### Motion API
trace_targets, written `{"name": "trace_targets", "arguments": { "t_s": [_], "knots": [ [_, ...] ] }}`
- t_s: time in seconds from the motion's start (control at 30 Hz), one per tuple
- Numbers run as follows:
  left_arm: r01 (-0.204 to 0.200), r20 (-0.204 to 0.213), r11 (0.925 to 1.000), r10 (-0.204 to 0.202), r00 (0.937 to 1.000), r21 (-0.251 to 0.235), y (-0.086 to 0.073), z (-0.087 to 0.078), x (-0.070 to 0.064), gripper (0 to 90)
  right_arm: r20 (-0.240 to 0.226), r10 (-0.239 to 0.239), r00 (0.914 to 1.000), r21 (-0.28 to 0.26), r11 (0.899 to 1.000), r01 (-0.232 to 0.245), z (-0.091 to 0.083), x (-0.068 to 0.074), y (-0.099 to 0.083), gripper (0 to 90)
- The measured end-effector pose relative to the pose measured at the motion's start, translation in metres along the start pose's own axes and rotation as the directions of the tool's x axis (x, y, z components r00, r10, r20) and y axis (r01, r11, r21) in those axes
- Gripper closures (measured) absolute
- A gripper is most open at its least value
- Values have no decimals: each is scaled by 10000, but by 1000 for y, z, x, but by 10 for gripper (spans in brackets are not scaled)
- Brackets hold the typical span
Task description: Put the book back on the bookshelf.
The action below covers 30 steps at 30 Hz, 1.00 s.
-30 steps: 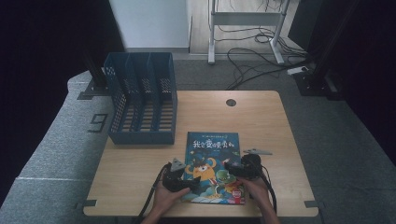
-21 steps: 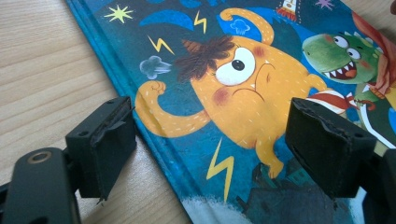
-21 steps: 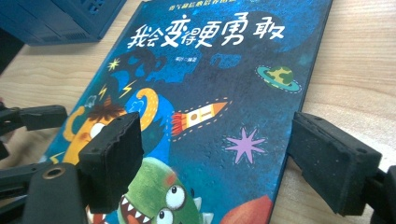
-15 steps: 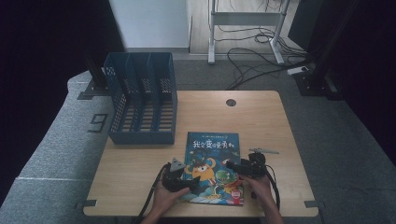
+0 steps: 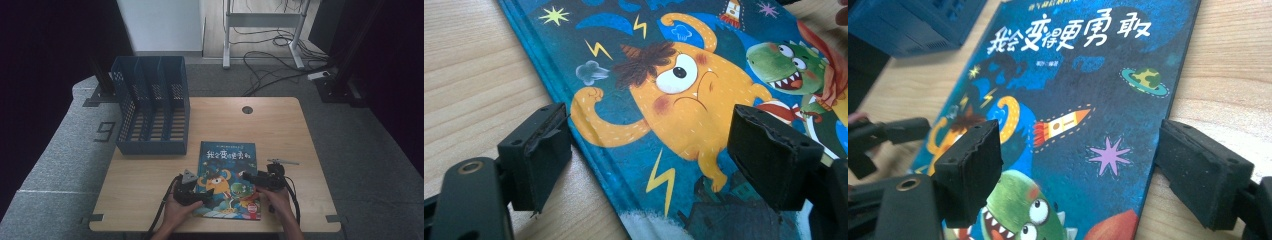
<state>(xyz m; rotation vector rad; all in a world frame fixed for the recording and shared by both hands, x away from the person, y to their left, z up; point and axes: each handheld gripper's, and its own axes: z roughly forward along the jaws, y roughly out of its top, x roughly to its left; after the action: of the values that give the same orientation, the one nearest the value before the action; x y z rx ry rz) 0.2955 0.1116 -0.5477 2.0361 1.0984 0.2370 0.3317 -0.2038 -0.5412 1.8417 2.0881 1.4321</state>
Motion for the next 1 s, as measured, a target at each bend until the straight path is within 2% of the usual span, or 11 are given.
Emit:
{"name": "trace_targets", "arguments": {
  "t_s": [0.17,0.37,0.43,0.6,0.7,0.77,0.9,1.0],
  "knots": [
    [24,13,10000,-24,10000,-6,0,0,0,179,-257,139,9996,-175,9997,-143,-5,-1,2,208],
    [76,64,10000,-75,10000,-45,0,0,1,177,-1091,304,9936,-714,9967,-383,-19,-1,6,247],
    [74,59,10000,-74,10000,-44,0,0,1,177,-1332,438,9901,-649,9965,-528,-20,-4,6,253],
    [60,67,10000,-59,10000,-35,0,0,1,176,-1443,469,9884,-550,9970,-553,-20,-7,6,261],
    [73,37,10000,-73,10000,-42,0,-1,2,173,-1739,656,9826,-491,9960,-752,-20,-11,6,267],
    [118,73,9999,-118,9999,-57,-1,-2,4,173,-2156,915,9722,-424,9938,-1030,-20,-15,6,278],
    [101,90,9999,-100,9999,-43,-1,-2,4,174,-2261,980,9692,-392,9932,-1096,-20,-17,6,288],
    [92,90,9999,-92,9999,-40,-1,-2,4,174,-2141,910,9726,-346,9943,-1007,-19,-16,5,289]
  ]
}}
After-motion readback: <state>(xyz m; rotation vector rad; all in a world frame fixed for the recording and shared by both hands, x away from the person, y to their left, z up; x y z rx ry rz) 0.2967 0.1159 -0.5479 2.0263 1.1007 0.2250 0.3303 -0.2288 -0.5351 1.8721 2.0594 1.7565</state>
